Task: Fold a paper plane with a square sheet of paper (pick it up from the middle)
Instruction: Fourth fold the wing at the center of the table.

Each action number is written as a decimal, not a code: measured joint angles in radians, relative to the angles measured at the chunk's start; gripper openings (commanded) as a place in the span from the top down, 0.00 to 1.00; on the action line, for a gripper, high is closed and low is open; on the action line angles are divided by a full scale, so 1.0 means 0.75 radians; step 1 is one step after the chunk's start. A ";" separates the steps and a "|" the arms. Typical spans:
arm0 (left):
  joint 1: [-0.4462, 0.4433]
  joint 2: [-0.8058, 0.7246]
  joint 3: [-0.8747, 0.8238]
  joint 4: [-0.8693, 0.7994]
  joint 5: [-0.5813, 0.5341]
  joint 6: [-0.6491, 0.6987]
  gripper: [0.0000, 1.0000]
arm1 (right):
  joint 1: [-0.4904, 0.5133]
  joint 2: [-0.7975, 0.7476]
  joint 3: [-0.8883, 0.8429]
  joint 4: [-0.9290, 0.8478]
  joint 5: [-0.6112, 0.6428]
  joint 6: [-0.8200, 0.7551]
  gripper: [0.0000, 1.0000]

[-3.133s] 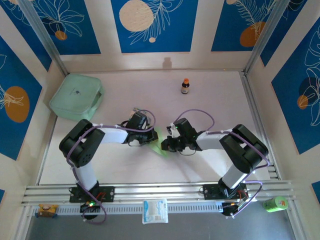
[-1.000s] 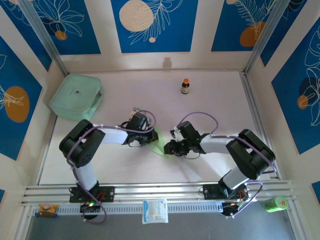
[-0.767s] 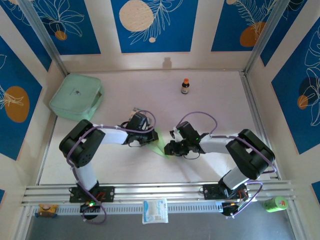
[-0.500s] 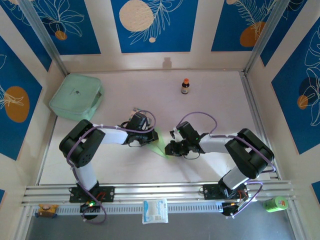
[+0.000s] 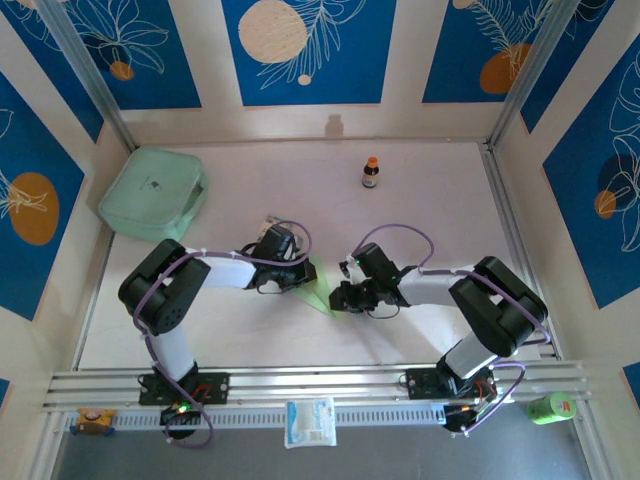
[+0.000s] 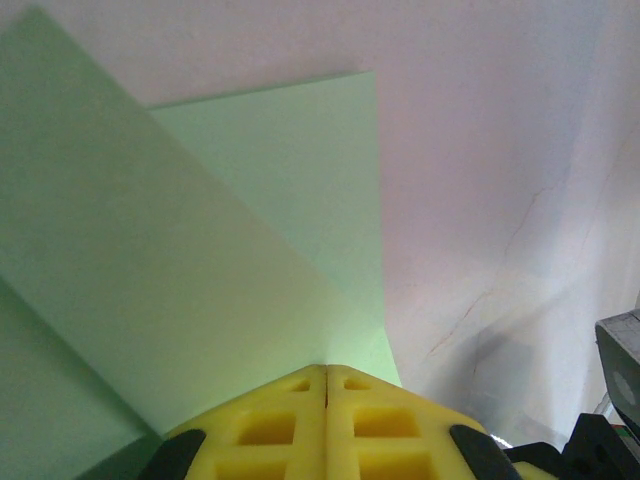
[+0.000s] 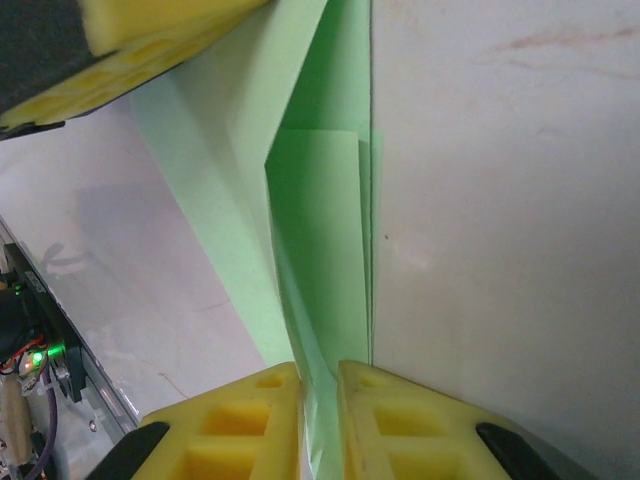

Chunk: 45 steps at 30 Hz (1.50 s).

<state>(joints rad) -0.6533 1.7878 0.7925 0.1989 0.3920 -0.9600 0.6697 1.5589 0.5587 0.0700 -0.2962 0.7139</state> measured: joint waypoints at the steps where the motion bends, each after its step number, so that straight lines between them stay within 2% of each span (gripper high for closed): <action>1: 0.000 0.000 0.000 0.000 0.000 0.000 0.98 | -0.001 -0.002 -0.003 0.000 -0.001 -0.001 0.86; 3: 0.000 0.000 0.000 0.000 0.000 0.000 0.98 | -0.002 -0.007 -0.012 -0.001 0.000 -0.002 0.89; 7: 0.000 0.000 0.000 0.000 0.000 -0.001 0.98 | -0.006 -0.009 -0.021 0.004 -0.001 0.001 0.91; 10: 0.000 0.000 0.000 -0.001 0.000 -0.001 0.98 | -0.007 -0.010 -0.022 0.005 -0.004 0.001 0.87; 14: 0.000 0.000 0.000 -0.001 0.000 0.000 0.98 | -0.010 -0.031 -0.024 -0.017 -0.010 0.000 0.86; 26: 0.000 0.000 0.000 -0.001 0.001 -0.001 0.99 | -0.016 -0.048 -0.066 -0.003 -0.030 0.001 0.93; 30: 0.000 0.000 0.000 -0.001 0.003 -0.001 0.98 | -0.016 -0.061 -0.081 0.005 -0.029 0.009 0.86; 37: 0.000 0.000 0.000 -0.001 0.003 -0.001 0.98 | -0.016 -0.081 -0.085 -0.022 -0.027 0.014 0.85; 41: 0.000 0.000 0.000 -0.001 0.003 -0.001 0.98 | -0.016 -0.083 -0.085 -0.030 -0.022 0.014 0.87; 45: 0.000 0.000 -0.001 -0.001 0.004 -0.001 0.99 | -0.016 -0.097 -0.086 -0.046 -0.001 0.015 0.93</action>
<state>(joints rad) -0.6533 1.7878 0.7921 0.1986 0.3946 -0.9604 0.6579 1.4860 0.4942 0.0357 -0.2970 0.7254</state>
